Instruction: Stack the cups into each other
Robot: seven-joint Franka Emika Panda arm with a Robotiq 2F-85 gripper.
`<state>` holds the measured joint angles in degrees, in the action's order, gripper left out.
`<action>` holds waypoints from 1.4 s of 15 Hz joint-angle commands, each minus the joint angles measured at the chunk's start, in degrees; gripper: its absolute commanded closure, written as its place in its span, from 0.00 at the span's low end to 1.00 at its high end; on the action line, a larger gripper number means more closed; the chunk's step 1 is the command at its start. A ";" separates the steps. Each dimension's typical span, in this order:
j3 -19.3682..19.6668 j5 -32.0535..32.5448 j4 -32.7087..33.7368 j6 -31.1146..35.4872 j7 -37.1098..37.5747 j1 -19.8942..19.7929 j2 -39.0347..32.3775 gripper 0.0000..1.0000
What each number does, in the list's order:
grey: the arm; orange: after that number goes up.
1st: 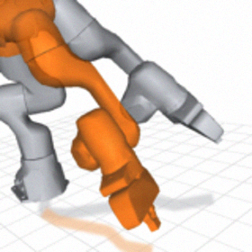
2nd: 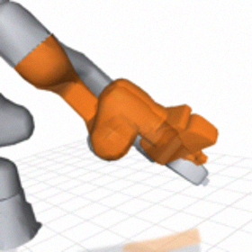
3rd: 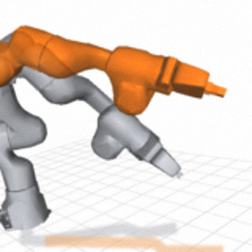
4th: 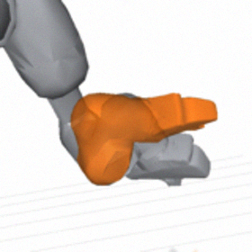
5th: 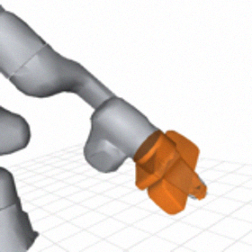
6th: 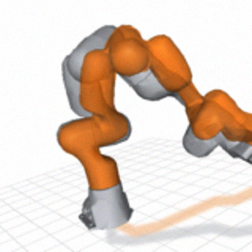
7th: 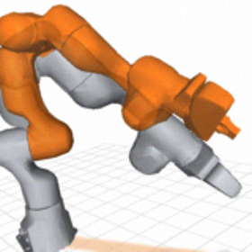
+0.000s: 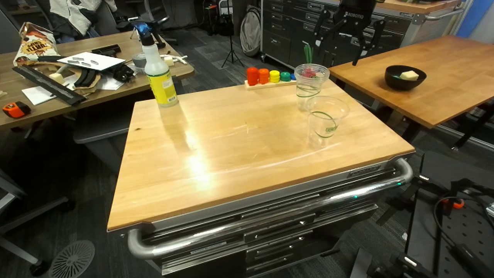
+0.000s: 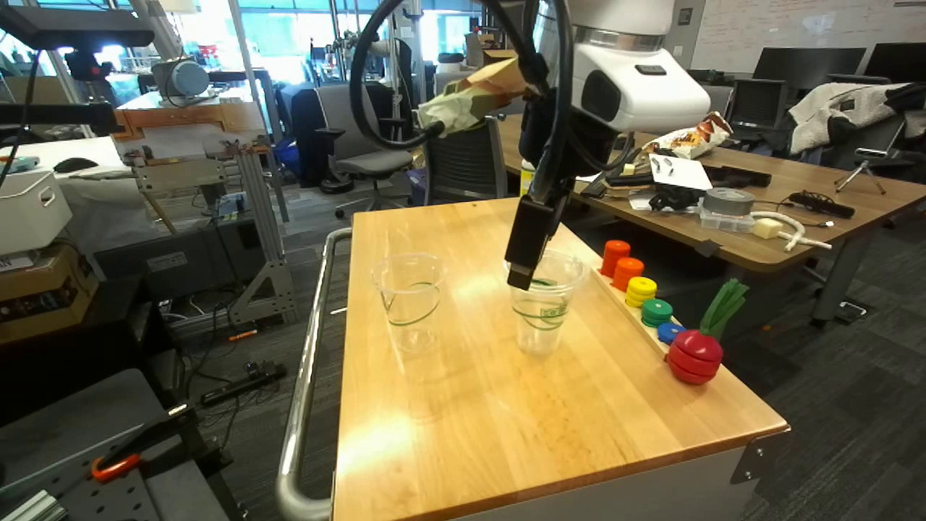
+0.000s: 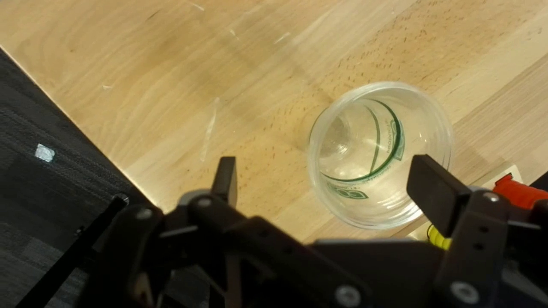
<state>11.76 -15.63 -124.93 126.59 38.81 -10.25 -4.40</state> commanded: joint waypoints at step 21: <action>-0.28 5.64 7.86 -1.01 1.91 1.94 -9.53 0.98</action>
<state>11.41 -11.45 -118.38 126.41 40.01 -8.99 -12.61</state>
